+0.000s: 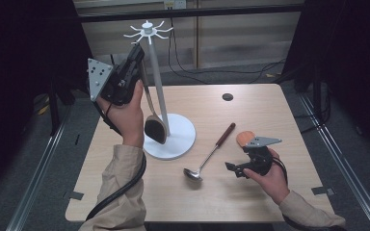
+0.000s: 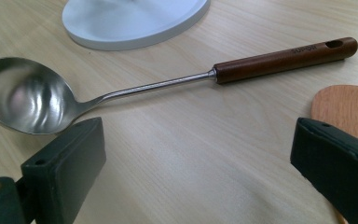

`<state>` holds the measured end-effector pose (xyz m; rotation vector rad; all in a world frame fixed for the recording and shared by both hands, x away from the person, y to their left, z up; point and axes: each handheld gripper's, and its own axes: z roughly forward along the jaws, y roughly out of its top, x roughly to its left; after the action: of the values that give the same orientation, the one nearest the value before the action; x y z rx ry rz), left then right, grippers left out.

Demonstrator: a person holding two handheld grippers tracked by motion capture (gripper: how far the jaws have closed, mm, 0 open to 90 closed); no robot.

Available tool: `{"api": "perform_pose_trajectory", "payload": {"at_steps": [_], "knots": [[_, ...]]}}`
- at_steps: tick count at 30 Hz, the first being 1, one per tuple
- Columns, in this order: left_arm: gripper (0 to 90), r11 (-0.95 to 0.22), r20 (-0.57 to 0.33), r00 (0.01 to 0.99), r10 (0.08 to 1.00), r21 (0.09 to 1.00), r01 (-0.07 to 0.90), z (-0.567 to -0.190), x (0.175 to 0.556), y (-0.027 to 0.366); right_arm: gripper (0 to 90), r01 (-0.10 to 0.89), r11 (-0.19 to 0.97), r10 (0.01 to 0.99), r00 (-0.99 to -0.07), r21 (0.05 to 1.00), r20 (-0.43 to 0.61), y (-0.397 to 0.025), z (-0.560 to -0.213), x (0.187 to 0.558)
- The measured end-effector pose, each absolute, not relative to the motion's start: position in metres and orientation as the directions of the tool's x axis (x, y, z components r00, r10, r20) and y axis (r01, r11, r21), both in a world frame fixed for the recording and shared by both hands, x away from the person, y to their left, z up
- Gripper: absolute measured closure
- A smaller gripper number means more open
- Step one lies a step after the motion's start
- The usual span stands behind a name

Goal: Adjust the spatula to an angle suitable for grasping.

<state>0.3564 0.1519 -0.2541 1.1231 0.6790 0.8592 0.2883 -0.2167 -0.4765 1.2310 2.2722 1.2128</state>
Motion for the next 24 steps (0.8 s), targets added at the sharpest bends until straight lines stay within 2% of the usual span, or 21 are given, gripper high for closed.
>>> {"api": "perform_pose_trajectory", "payload": {"at_steps": [7, 8, 11, 14, 17, 20, 22, 23, 24], "knots": [[79.7, 0.176, -0.033, 0.53, 0.847, 0.959, -0.221, -0.267, 0.345, 0.152, 4.1, 0.545, 0.282, 0.786, -0.603, 0.789, 0.136, -0.213, -0.476, 0.289], [74.8, 0.187, -0.046, 0.532, 0.845, 0.958, -0.216, -0.27, 0.344, 0.152, 6.0, 0.535, 0.291, 0.78, -0.613, 0.793, 0.128, -0.211, -0.476, 0.289], [72.0, 0.186, -0.053, 0.534, 0.844, 0.962, -0.198, -0.278, 0.34, 0.152, 8.0, 0.524, 0.301, 0.77, -0.626, 0.797, 0.121, -0.209, -0.476, 0.289], [69.8, 0.167, -0.042, 0.547, 0.836, 0.969, -0.181, -0.287, 0.336, 0.151, 13.9, 0.522, 0.3, 0.763, -0.634, 0.798, 0.128, -0.205, -0.477, 0.29], [64.1, 0.17, -0.057, 0.552, 0.832, 0.973, -0.156, -0.3, 0.331, 0.149, 23.7, 0.523, 0.296, 0.745, -0.65, 0.8, 0.149, -0.204, -0.476, 0.292], [62.3, 0.162, -0.06, 0.557, 0.828, 0.977, -0.136, -0.309, 0.329, 0.149, 28.1, 0.517, 0.292, 0.741, -0.654, 0.805, 0.151, -0.202, -0.475, 0.292], [59.3, 0.151, -0.066, 0.572, 0.818, 0.983, -0.101, -0.321, 0.327, 0.147, 38.4, 0.505, 0.306, 0.724, -0.674, 0.807, 0.147, -0.198, -0.474, 0.292], [57.1, 0.151, -0.066, 0.572, 0.818, 0.983, -0.101, -0.321, 0.327, 0.147, 38.4, 0.505, 0.306, 0.724, -0.674, 0.807, 0.147, -0.198, -0.474, 0.292], [57.1, 0.149, -0.07, 0.574, 0.816, 0.985, -0.091, -0.325, 0.326, 0.146, 42.3, 0.499, 0.313, 0.715, -0.683, 0.808, 0.145, -0.197, -0.475, 0.292]]}}
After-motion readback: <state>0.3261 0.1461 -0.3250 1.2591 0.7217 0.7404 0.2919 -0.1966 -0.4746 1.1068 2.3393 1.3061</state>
